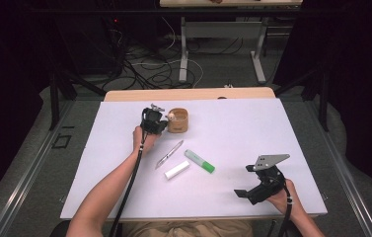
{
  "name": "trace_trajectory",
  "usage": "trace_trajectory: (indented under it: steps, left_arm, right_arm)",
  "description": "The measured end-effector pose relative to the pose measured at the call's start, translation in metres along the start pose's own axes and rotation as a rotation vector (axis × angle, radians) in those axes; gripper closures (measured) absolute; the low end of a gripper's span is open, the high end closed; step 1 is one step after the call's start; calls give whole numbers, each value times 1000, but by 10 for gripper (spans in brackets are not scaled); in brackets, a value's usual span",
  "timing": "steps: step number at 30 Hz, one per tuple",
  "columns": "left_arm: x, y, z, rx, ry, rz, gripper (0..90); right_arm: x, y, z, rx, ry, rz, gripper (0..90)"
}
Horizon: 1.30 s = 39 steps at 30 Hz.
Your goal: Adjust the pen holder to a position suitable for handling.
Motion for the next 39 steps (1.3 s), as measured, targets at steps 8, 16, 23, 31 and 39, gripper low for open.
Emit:
trace_trajectory:
  steps: [8,16,23,31,39]
  left_arm:
    - [10,7,2,-2,9,-21,900]
    - [8,10,5,9,10,-14,900]
    - [15,8,6,6,21,-28,900]
    - [24,11,6,8,21,-46,900]
    - [33,14,8,9,38,-50,900]
  right_arm:
    - [0,1,1,11,-8,0,6]
    - [0,-1,0,3,3,5,6]
    - [-1,0,0,1,-5,7,7]
    - [0,0,0,1,-4,8,7]
    - [-1,0,0,1,-5,8,7]
Point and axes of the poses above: each handheld gripper's, and its own axes: y roughly forward along the jaws, z roughly out of its top, x roughly to its right, the point moved 7 cm from there along y, roughly forward along the jaws, and after that the axes turned 11 degrees about -z, right-handed, at the moved point
